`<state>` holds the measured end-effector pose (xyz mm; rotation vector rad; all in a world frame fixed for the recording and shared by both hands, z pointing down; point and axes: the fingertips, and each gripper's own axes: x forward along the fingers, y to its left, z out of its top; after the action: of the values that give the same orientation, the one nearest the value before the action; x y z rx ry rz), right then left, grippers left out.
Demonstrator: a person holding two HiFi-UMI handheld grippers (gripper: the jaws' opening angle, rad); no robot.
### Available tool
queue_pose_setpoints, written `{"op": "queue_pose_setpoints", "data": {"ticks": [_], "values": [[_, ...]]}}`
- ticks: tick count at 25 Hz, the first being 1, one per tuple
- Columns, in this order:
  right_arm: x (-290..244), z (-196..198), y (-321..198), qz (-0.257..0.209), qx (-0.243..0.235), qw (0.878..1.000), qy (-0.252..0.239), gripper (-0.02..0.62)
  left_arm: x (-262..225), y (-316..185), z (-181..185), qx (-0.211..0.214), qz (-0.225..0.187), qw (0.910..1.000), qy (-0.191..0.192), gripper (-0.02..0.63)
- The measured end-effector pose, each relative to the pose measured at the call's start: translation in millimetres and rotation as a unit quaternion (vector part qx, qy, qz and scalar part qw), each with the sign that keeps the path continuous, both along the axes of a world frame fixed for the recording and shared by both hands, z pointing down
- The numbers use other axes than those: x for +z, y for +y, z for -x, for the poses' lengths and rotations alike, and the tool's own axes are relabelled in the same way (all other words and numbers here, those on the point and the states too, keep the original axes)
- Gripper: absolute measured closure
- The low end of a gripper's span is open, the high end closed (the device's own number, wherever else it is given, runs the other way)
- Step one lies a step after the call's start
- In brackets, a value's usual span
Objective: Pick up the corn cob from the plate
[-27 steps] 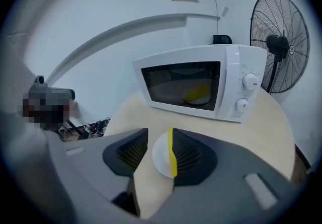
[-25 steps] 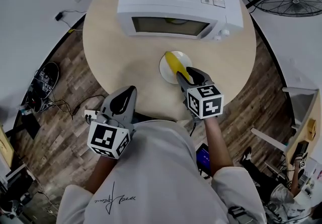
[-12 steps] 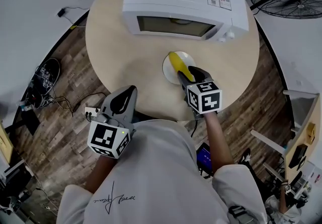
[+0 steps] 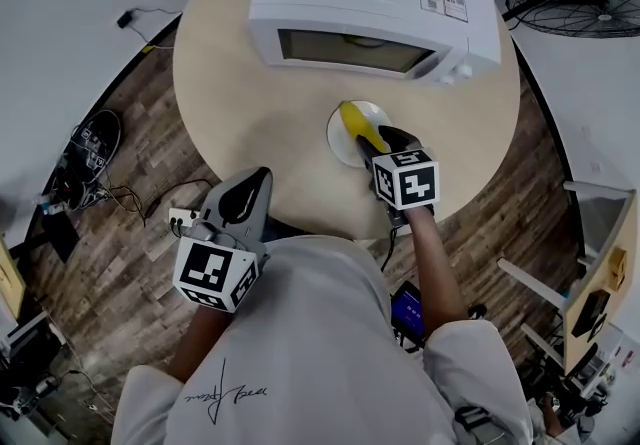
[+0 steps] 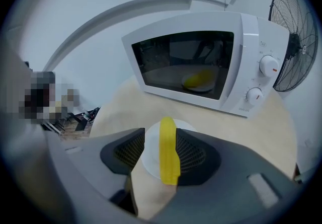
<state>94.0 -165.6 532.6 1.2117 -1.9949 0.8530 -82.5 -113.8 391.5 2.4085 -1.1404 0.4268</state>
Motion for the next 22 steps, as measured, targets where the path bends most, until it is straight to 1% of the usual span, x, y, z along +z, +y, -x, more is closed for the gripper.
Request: {"op": "queue_pose_setpoints", "data": {"ticks": [5, 22], "values": [[12, -2, -1, 0.015, -0.008, 1.0, 0.012, 0.387, 2, -1, 4, -0.006, 0.002, 1.0, -0.002, 0.609], [44, -1, -5, 0.055, -0.022, 0.998, 0.035, 0.351, 8, -4, 12, -0.018, 0.013, 0.9997, -0.004, 0.609]]}}
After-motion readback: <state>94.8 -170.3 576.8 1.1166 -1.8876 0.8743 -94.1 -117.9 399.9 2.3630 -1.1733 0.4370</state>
